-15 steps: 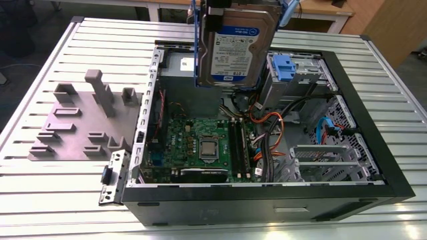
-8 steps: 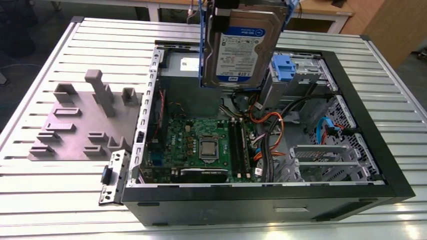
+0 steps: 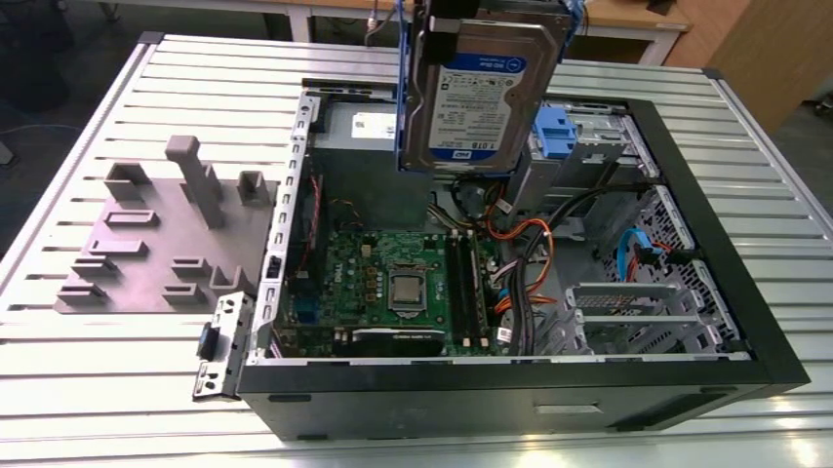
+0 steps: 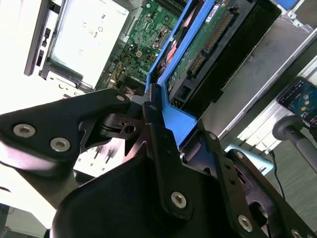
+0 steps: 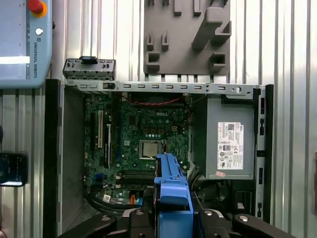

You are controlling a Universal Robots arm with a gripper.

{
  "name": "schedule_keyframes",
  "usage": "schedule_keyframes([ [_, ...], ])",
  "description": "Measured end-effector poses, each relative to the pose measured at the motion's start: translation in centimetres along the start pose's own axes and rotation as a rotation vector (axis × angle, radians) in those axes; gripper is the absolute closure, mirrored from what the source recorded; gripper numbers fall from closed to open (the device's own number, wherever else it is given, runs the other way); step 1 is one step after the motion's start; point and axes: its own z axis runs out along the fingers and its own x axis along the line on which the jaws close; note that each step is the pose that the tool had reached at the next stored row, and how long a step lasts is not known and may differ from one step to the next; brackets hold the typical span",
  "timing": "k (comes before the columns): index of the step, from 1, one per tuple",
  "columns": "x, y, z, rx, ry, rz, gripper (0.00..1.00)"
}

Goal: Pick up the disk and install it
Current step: 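Insert the disk into the insertion slot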

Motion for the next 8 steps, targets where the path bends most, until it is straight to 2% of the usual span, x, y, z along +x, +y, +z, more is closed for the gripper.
schedule_keyframes([
  [8, 1.21, -0.04, -0.01, 0.0, 0.0, 0.0, 0.64],
])
